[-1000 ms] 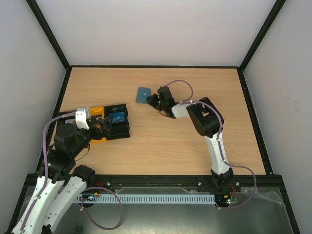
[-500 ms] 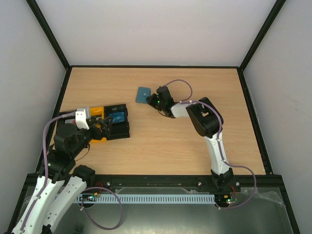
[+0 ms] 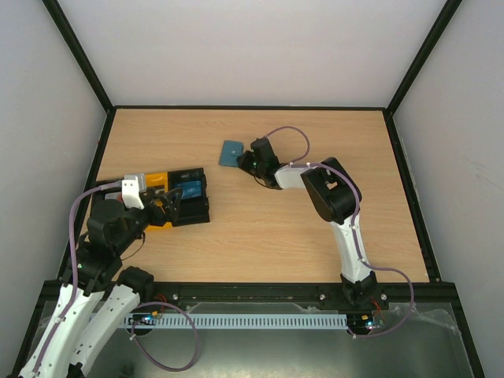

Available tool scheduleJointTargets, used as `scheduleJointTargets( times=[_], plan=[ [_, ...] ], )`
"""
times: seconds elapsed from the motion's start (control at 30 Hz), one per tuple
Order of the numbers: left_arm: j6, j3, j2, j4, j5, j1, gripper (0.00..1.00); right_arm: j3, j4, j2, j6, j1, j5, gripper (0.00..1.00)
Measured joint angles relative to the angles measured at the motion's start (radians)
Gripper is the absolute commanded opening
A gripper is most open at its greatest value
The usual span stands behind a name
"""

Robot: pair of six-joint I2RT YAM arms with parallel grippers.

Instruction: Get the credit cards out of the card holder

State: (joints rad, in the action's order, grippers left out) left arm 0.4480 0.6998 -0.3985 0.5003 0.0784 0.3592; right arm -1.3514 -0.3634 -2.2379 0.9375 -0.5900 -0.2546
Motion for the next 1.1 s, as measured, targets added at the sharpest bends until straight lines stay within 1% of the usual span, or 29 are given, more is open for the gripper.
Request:
scheduleJointTargets(
  times=[0.63, 0.93, 1.1],
  plan=[
    [0.000, 0.000, 0.030, 0.000, -0.001, 0.000, 1.00, -0.045, 0.050, -0.001, -0.013, -0.011, 0.003, 0.22],
    [0.000, 0.000, 0.037, 0.000, -0.001, 0.000, 1.00, -0.045, 0.068, -0.010, -0.010, -0.014, 0.015, 0.20],
    [0.001, 0.000, 0.037, 0.000, -0.001, 0.000, 1.00, -0.047, 0.066, -0.014, -0.010, -0.016, 0.019, 0.17]
  ],
)
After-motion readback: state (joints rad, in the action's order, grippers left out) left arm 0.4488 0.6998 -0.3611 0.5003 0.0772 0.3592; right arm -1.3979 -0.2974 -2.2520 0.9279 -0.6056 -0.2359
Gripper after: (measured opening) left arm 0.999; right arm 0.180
